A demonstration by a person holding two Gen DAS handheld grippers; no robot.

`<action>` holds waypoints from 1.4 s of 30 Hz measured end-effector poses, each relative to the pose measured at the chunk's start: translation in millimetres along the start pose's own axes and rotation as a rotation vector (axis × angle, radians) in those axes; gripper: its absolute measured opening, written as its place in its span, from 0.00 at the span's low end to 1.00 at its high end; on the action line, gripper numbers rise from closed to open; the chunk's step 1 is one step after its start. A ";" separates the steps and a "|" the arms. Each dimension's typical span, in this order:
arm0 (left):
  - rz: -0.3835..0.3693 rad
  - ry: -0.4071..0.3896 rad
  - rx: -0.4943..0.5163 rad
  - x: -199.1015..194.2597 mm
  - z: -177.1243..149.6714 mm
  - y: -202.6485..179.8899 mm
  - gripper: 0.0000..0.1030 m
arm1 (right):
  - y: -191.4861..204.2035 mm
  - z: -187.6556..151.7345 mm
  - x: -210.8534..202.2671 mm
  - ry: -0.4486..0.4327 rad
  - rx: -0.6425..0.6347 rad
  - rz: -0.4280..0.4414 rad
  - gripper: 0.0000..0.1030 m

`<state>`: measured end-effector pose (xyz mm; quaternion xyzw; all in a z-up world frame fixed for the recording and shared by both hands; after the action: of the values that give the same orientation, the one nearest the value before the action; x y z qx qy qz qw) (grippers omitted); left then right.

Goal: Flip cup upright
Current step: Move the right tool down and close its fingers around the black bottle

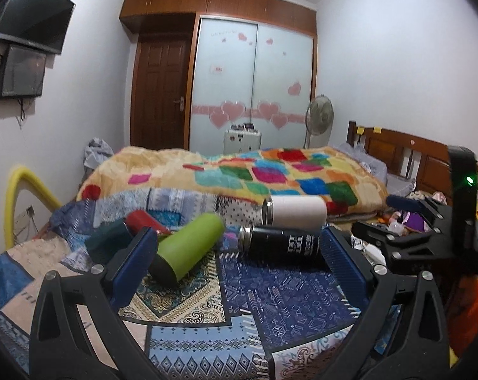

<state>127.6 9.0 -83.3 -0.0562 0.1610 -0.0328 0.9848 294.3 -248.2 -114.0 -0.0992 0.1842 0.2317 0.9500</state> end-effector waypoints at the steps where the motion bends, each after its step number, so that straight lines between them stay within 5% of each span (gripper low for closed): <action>1: 0.001 0.014 0.002 7.5 -2.9 0.9 1.00 | -3.1 -1.0 7.6 0.022 -0.008 0.008 1.00; 16: 0.017 0.123 0.002 68.9 -30.7 8.7 1.00 | -24.2 -22.1 116.1 0.396 -0.161 0.167 1.00; 20: 0.004 0.127 0.018 74.2 -31.5 4.6 1.00 | -26.4 -24.2 132.2 0.484 -0.181 0.224 0.88; 31: -0.005 0.151 0.079 83.9 -40.6 -12.2 1.00 | -10.8 -33.4 145.1 0.568 -0.339 0.230 0.85; 42: 0.004 0.164 0.067 89.0 -47.7 -11.0 1.00 | -0.2 -36.6 144.4 0.624 -0.397 0.300 0.63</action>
<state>195.9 -14.0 -154.8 -0.0202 0.2398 -0.0408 0.9698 402.4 -200.1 -204.6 -0.3184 0.4279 0.3580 0.7664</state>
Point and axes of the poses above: each gripper's, at about its wrist camera, not at the fingertips, and x roughly the way its jaws point, y to its left, z to its top, the point moved 3 cm from there along x, roughly the way its jaws point, and after that the axes turned 2 degrees about -x, right-handed, at the moved point
